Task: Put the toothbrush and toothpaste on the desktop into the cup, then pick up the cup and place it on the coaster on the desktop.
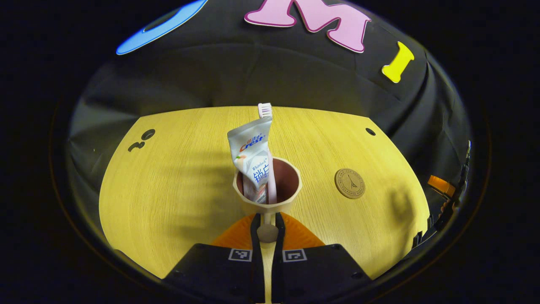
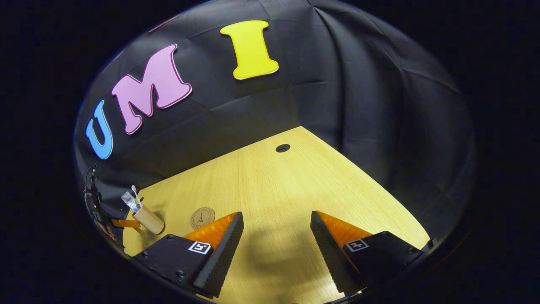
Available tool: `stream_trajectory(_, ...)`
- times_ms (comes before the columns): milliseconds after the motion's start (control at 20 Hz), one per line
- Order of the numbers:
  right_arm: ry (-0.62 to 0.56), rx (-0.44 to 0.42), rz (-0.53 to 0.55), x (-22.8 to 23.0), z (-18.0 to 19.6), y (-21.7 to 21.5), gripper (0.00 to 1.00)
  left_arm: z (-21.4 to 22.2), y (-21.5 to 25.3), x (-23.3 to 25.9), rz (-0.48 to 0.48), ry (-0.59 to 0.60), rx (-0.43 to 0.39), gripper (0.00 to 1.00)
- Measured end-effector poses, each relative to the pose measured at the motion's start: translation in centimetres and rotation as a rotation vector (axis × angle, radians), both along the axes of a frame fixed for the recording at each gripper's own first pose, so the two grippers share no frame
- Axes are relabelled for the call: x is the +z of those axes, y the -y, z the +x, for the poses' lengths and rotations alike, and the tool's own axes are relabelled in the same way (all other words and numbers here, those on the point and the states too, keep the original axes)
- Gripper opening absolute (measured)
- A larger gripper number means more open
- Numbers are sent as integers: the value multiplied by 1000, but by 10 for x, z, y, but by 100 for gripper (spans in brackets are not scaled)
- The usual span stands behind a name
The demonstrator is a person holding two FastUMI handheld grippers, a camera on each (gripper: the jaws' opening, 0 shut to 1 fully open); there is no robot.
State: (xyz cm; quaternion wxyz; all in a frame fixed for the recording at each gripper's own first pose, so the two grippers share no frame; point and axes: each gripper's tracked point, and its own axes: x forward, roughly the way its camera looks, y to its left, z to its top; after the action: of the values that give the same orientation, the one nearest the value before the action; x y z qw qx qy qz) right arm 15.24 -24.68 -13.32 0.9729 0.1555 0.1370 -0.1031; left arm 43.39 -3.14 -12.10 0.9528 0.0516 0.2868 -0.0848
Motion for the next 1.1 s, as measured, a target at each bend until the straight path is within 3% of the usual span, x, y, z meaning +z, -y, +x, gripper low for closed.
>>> stream_trajectory(250,-3,20,-4,0,2,-10,98,0,2,6,21,54,12,10)
stream_trajectory(500,-10,28,-12,-3,4,-12,98,0,14,26,-19,94,6,10)
stream_trajectory(800,-4,16,4,-1,4,-6,98,5,63,59,-18,149,-103,9)
stream_trajectory(900,-10,21,0,-3,4,-6,98,10,80,47,-3,124,-135,9)
stream_trajectory(950,-14,26,-1,-4,3,-7,98,11,88,41,-10,110,-142,14)
stream_trajectory(1000,-12,30,1,-3,3,-7,98,12,95,39,-20,110,-154,9)
stream_trajectory(1100,-10,29,7,-3,2,-8,98,11,110,35,-28,107,-176,10)
